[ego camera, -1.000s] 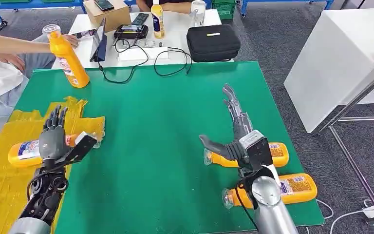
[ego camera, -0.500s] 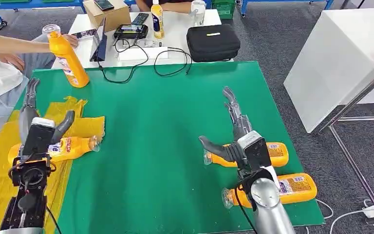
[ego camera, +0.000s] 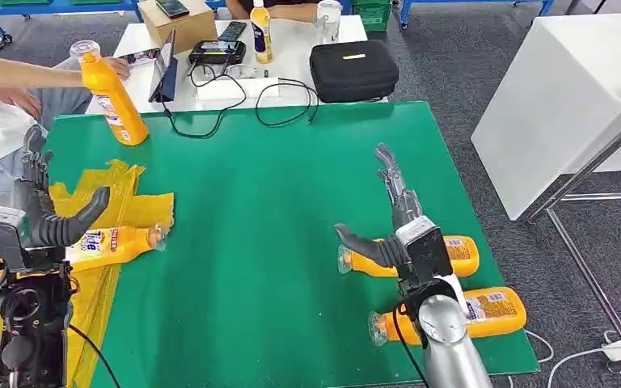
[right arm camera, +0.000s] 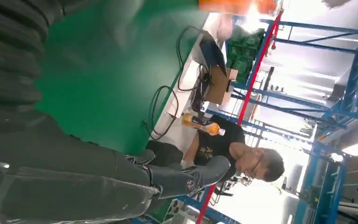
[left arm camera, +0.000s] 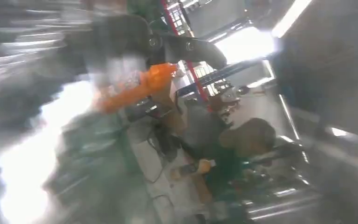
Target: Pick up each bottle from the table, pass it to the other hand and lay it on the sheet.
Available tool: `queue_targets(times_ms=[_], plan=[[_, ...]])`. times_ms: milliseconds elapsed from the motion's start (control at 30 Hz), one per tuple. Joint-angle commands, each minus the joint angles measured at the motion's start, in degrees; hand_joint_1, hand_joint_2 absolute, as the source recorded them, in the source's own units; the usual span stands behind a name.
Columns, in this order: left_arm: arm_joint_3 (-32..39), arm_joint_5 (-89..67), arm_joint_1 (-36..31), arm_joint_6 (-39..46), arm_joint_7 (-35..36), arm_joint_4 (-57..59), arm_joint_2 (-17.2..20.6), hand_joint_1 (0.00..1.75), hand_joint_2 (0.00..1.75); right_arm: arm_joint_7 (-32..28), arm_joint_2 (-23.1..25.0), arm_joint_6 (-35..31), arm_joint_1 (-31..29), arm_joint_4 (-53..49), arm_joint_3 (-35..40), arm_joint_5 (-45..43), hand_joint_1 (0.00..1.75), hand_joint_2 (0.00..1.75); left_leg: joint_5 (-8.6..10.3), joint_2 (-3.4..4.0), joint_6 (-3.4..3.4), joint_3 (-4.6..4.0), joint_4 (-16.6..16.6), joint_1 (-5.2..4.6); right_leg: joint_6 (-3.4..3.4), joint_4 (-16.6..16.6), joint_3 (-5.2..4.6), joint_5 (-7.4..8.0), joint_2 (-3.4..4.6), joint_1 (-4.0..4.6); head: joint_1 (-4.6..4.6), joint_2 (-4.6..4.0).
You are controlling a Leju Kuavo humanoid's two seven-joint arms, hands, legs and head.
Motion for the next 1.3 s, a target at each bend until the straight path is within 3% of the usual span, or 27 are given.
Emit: queue_targets(times_ms=[33,133,267,400,467,667,800,967,1300], plan=[[3.02,8.53,0.12,-8.29,1.15,-1.27,-3.96,0.0,1.75,1.88,-7.11,-2.85,-3.89,3.31,3.5,16.04,0.0,1.75,-0.06,0.01,-0.01,0.1,0.01,0.03,0.02,-0.05,0.13,-0.04,-0.01,0.03,0.0,0.0],[1.49,10.18,2.41,-10.59,2.22,-4.84,-6.08,0.0,1.75,5.75,-15.93,-2.67,-7.84,7.55,5.09,29.74,0.0,1.75,-0.13,0.06,0.02,0.17,0.05,0.06,0.08,-0.11,0.25,-0.04,0.05,0.06,0.0,0.0],[-1.78,10.14,3.64,-10.53,3.22,-6.72,-6.8,0.0,1.75,2.59,-23.83,2.39,-11.24,10.49,4.62,32.0,0.0,1.75,-0.12,-0.06,0.07,0.13,0.09,0.05,0.12,-0.15,0.3,-0.03,-0.07,0.04,0.02,0.0],[-1.21,19.81,2.11,-16.33,3.95,-3.33,-5.26,0.0,1.75,-1.46,-30.21,4.98,-13.66,12.23,5.09,32.69,0.0,1.75,-0.08,-0.14,0.07,0.05,0.14,-0.1,0.21,-0.08,0.21,0.04,-0.12,-0.14,0.0,0.0],[-0.81,20.17,2.25,-16.59,4.01,-3.1,-4.71,0.0,1.75,-1.6,-31.15,5.1,-13.62,12.89,4.54,32.6,0.0,1.75,-0.05,-0.11,0.07,0.02,0.13,-0.17,0.2,-0.06,0.18,0.06,-0.09,-0.2,0.0,0.0],[-1.53,21.0,2.01,-17.54,4.54,-2.59,-5.64,0.0,1.75,-0.41,-27.24,-1.3,-10.32,13.51,2.49,35.85,0.0,1.75,-0.06,-0.08,0.03,0.15,0.05,-0.15,0.2,-0.14,0.28,0.08,-0.06,-0.19,-0.02,0.0],[-1.91,21.14,1.89,-17.55,4.82,-2.22,-5.7,0.0,1.75,-0.32,-26.53,-1.87,-8.92,14.12,1.77,36.27,0.0,1.75,-0.05,-0.09,0.04,0.16,0.03,-0.11,0.21,-0.16,0.26,0.09,-0.08,-0.15,-0.02,0.0],[-2.65,21.39,0.24,-17.66,4.91,0.03,-5.06,0.0,1.75,-5.73,-31.4,2.0,-6.87,14.65,2.31,33.92,0.0,1.75,0.02,-0.19,0.11,0.01,0.04,-0.18,0.25,-0.09,0.1,0.09,-0.17,-0.18,-0.02,0.0],[-3.87,21.86,-1.03,-17.43,4.79,2.7,-4.37,0.0,1.75,-7.67,-36.33,6.59,-4.51,16.07,4.21,33.37,0.0,1.75,-0.04,-0.24,0.05,0.1,0.07,-0.12,0.24,-0.14,0.22,0.05,-0.24,-0.15,-0.04,0.0]])
